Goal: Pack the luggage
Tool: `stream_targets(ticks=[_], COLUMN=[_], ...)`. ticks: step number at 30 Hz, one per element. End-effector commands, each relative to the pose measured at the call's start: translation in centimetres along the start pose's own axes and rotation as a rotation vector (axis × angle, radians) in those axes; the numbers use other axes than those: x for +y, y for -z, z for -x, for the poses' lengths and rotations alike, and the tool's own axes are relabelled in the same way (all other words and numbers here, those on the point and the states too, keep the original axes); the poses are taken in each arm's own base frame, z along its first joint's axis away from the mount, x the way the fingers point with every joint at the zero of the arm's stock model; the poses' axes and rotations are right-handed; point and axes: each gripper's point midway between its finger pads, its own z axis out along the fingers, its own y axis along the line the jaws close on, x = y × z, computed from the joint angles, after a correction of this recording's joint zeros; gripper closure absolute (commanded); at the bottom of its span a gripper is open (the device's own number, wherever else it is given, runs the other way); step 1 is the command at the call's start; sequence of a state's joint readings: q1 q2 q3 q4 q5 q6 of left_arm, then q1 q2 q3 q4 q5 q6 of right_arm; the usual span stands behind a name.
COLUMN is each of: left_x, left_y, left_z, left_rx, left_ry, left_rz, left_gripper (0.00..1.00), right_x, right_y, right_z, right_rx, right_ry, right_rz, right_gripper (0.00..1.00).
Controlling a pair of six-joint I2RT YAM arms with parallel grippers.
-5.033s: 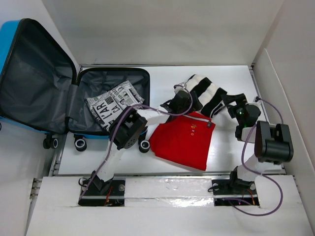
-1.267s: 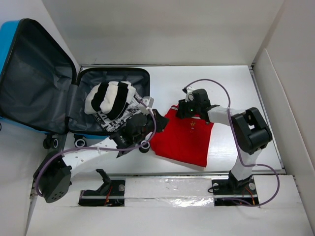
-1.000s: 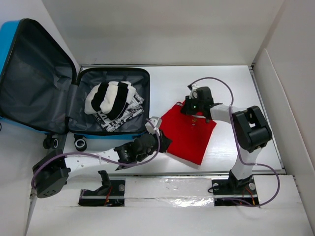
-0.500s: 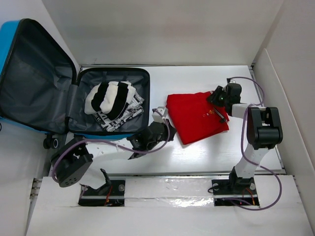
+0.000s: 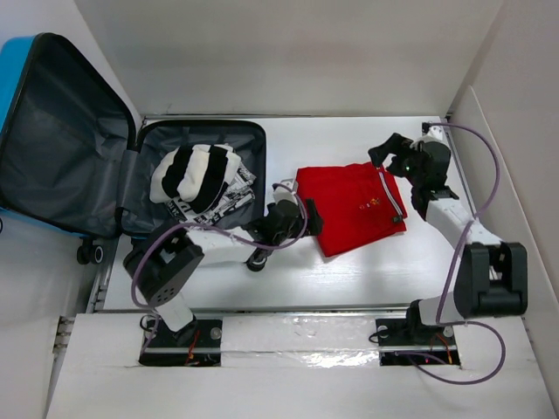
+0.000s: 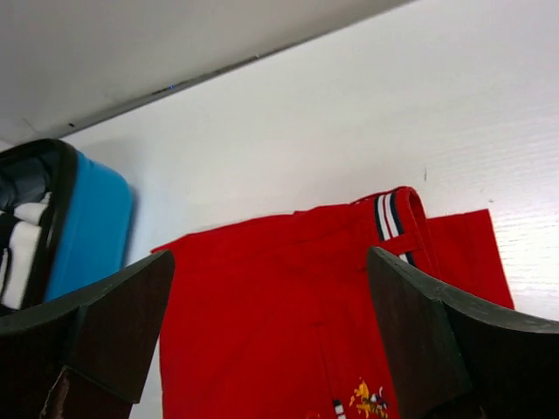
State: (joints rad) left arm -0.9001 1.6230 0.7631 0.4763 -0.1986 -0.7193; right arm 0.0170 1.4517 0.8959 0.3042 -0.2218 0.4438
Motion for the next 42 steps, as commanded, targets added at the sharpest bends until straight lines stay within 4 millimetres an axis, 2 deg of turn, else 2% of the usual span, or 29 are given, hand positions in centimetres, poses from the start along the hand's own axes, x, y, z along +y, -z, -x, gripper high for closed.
stream_targets(ticks=[1,2,3,4,7,8,11,13,14,16,17,19,20,21,22,24,25,28,29,31,32,34,35,36,37,38,40,41,42], left_x=[-1.1,-0.5,-0.1,-0.5,1.1,1.1,2.6,2.7,2.9,2.3,2.1,0.9,1.0,1.3,0.1,-0.4,-0.9,-3.0,-4.8,-5.4,-6.8,-7.0,-6.8,-6.7,-6.0,-4.8,-2.4,-1.7,1.3], left_y=[-1.7,-2.6,-3.1,-3.8,-5.9,-7.2,-9.1,-9.7,-10.2,-10.8,-11.1,-11.6,-11.8,-12.0,-12.1,-11.8,-11.5,-9.7,-8.1,-6.4,-4.4,-2.5,-0.3,1.0,1.9,4.4,6.6,9.0,10.5], left_z=[2.4,1.7,1.6,2.6,1.3,1.3,0.6,0.3,0.5,0.5,0.7,1.5,1.8,2.5,2.7,4.8,5.0,8.3,10.5,13.2,16.0,18.2,21.7,23.0,23.7,27.0,28.9,30.5,32.4], left_rx=[-0.056,-0.045,-0.04,-0.057,-0.029,-0.029,-0.009,-0.005,-0.003,-0.005,-0.016,-0.046,-0.05,-0.055,-0.056,-0.099,-0.089,-0.118,-0.155,-0.181,-0.228,-0.235,-0.297,-0.311,-0.305,-0.372,-0.383,-0.426,-0.467], left_ry=[0.036,0.034,0.038,0.046,0.008,-0.005,-0.061,-0.064,-0.054,-0.046,-0.044,-0.049,-0.047,-0.037,-0.033,-0.018,-0.023,-0.039,-0.049,-0.065,-0.081,-0.095,-0.102,-0.11,-0.117,-0.111,-0.109,-0.104,-0.081], left_rz=[0.045,0.074,0.1,0.104,0.187,0.209,0.304,0.31,0.31,0.284,0.281,0.229,0.217,0.211,0.155,0.088,0.047,-0.044,-0.089,-0.127,-0.168,-0.189,-0.198,-0.209,-0.198,-0.179,-0.128,-0.121,-0.062], left_gripper=[0.13,0.08,0.08,0.08,0.08,0.08,0.1,0.14,0.23,0.31,0.52,0.79,1.0,1.0,1.0,1.0,1.0,1.0,1.0,1.0,1.0,1.0,1.0,1.0,1.0,1.0,1.0,1.0,1.0], right_x=[1.3,1.5,2.3,2.5,4.3,5.0,6.4,6.8,7.5,8.1,8.6,9.1,9.1,9.6,9.5,10.1,10.2,10.4,10.4,10.1,10.0,9.4,9.0,8.9,8.5,8.1,7.7,7.3,7.4], right_y=[2.3,2.8,3.9,4.4,5.9,6.3,7.7,8.3,8.9,9.4,9.7,10.0,10.2,10.6,10.7,11.4,11.6,12.5,12.6,12.8,12.9,12.8,12.7,12.5,12.4,11.8,11.4,11.1,10.8], right_z=[1.9,1.4,2.3,2.5,2.6,2.6,3.0,3.1,3.2,2.9,2.8,2.7,2.5,2.6,2.5,2.6,2.8,3.3,3.4,3.6,3.6,3.7,3.7,3.5,3.7,2.9,2.6,2.6,2.0], right_rx=[-0.09,-0.088,-0.12,-0.131,-0.136,-0.136,-0.159,-0.165,-0.173,-0.174,-0.176,-0.173,-0.173,-0.179,-0.174,-0.186,-0.194,-0.227,-0.237,-0.251,-0.253,-0.263,-0.264,-0.262,-0.268,-0.246,-0.228,-0.224,-0.206], right_ry=[0.032,0.038,0.043,0.049,0.075,0.091,0.11,0.115,0.122,0.127,0.131,0.139,0.144,0.153,0.156,0.17,0.173,0.182,0.179,0.171,0.171,0.166,0.163,0.162,0.158,0.148,0.144,0.137,0.135], right_rz=[0.015,0.015,0.03,0.038,0.094,0.11,0.145,0.16,0.18,0.206,0.221,0.239,0.242,0.254,0.251,0.27,0.272,0.271,0.267,0.249,0.248,0.228,0.215,0.21,0.2,0.194,0.205,0.201,0.213], right_gripper=[0.03,0.03,0.03,0.03,0.03,0.03,0.03,0.03,0.03,0.03,0.03,0.04,0.04,0.04,0.04,0.04,0.04,0.04,0.04,0.04,0.04,0.04,0.04,0.04,0.04,0.03,0.03,0.03,0.03])
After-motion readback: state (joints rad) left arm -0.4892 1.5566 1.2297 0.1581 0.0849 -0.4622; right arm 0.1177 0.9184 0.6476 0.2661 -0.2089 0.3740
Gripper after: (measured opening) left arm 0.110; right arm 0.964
